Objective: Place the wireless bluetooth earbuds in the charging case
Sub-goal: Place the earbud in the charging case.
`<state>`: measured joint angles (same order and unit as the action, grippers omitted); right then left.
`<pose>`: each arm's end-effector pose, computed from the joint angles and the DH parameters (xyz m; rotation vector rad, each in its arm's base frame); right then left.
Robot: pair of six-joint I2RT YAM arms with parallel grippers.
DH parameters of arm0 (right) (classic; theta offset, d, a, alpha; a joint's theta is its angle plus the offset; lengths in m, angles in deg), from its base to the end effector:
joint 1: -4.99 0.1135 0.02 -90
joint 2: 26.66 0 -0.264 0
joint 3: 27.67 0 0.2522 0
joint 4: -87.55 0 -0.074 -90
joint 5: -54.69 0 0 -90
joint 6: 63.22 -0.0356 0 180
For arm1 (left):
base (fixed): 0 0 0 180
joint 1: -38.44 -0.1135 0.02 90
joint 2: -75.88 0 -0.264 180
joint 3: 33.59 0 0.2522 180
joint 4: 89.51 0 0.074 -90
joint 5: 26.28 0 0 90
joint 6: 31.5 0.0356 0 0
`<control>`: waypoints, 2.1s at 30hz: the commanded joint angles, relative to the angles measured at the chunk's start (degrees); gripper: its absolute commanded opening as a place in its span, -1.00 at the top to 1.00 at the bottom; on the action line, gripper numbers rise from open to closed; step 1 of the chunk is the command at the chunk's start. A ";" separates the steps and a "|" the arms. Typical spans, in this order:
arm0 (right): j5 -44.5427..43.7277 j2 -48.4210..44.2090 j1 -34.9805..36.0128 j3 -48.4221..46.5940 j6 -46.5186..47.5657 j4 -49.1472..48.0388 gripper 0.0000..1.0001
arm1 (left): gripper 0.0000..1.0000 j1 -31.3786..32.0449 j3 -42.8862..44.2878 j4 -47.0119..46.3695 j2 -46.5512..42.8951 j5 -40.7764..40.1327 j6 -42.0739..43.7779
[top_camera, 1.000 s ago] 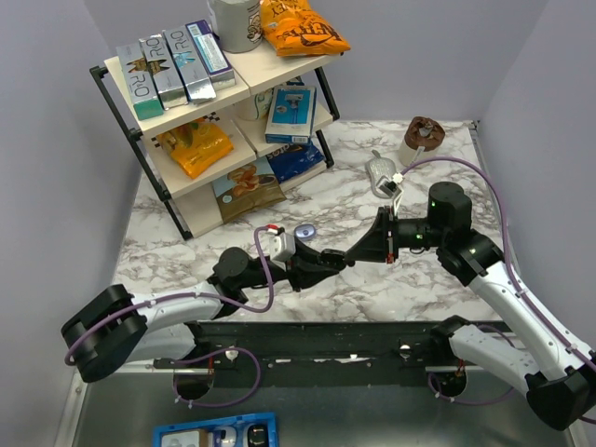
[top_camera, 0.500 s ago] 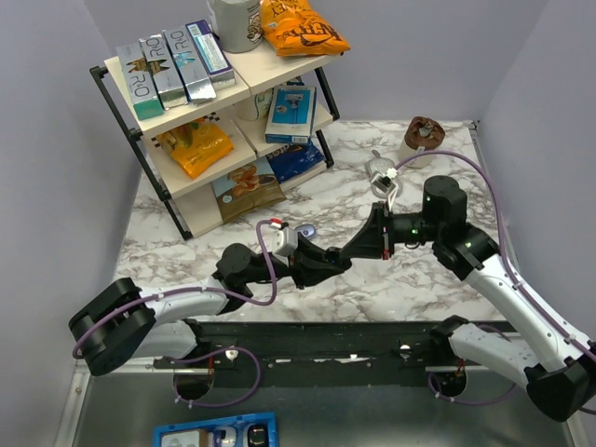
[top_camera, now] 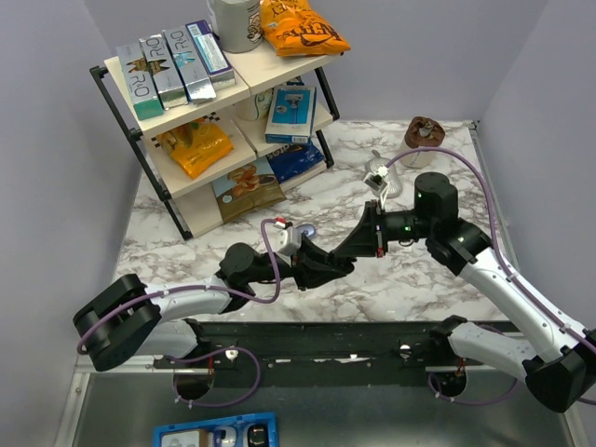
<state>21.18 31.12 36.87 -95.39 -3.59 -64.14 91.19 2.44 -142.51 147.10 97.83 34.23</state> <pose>0.1682 0.1396 0.3509 -0.7824 1.9420 1.6259 0.1292 -0.2028 0.2498 0.8918 1.1808 -1.4922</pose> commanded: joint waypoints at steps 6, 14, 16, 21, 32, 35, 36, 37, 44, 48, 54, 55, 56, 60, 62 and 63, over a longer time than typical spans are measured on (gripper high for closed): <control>-0.68 0.76 1.08 -1.42 0.84 -1.10 0.99 | 1.00 1.04 2.17 -4.78 1.46 2.10 -0.78; -1.82 0.14 1.26 -0.71 1.71 -0.22 0.99 | 1.00 1.13 2.00 -5.31 0.94 1.40 -0.95; -2.00 0.05 1.34 -0.63 2.16 0.30 0.99 | 1.00 1.13 2.00 -5.13 0.85 0.79 -0.86; -3.14 -0.21 1.61 -0.54 3.21 1.36 0.99 | 1.00 1.13 2.26 -4.96 0.76 0.08 -0.69; -4.81 -0.74 2.05 -0.54 4.27 2.86 0.99 | 1.00 1.13 2.00 -4.25 -0.12 -2.73 0.36; -5.16 -0.91 2.14 -0.45 4.44 3.12 0.99 | 1.00 1.13 1.91 -4.08 -0.38 -3.34 0.63; -5.34 -1.00 2.14 -0.45 4.62 3.21 0.99 | 1.00 1.13 1.82 -4.08 -0.47 -3.35 0.63; -5.42 -1.00 2.22 -0.36 4.62 3.30 0.99 | 1.00 1.13 1.82 -4.08 -0.47 -3.35 0.54; -6.21 -1.00 2.75 0.08 5.15 3.91 0.99 | 1.00 1.13 1.91 -4.52 -0.64 -3.61 0.37; -6.65 -0.74 3.28 0.16 5.41 4.17 0.99 | 1.00 1.21 2.17 -4.87 -0.38 -3.35 0.37; -7.62 -0.74 3.54 0.08 5.23 4.35 0.89 | 1.00 1.48 2.26 -5.04 -0.47 -3.43 0.37; -7.80 -0.82 3.45 -0.01 5.23 4.52 0.84 | 1.00 1.56 2.26 -4.96 -0.56 -3.52 0.45; -7.80 -0.83 3.54 -0.19 5.15 4.53 0.76 | 1.00 1.48 2.09 -4.78 -0.64 -3.52 0.37; -8.76 -1.18 3.54 -0.80 5.23 4.97 0.70 | 1.00 1.56 2.00 -4.78 -0.91 -3.52 0.54; -9.38 -1.18 3.54 -0.89 5.32 5.23 0.70 | 1.00 1.56 1.91 -4.78 -1.00 -3.70 0.54; -9.55 -1.26 3.54 -0.89 5.41 5.32 0.69 | 1.00 1.56 1.82 -4.78 -1.17 -3.70 0.45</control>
<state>13.94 30.58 39.93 -95.39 0.93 -61.85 92.46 3.20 -143.27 147.82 95.03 33.64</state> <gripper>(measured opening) 0.149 0.375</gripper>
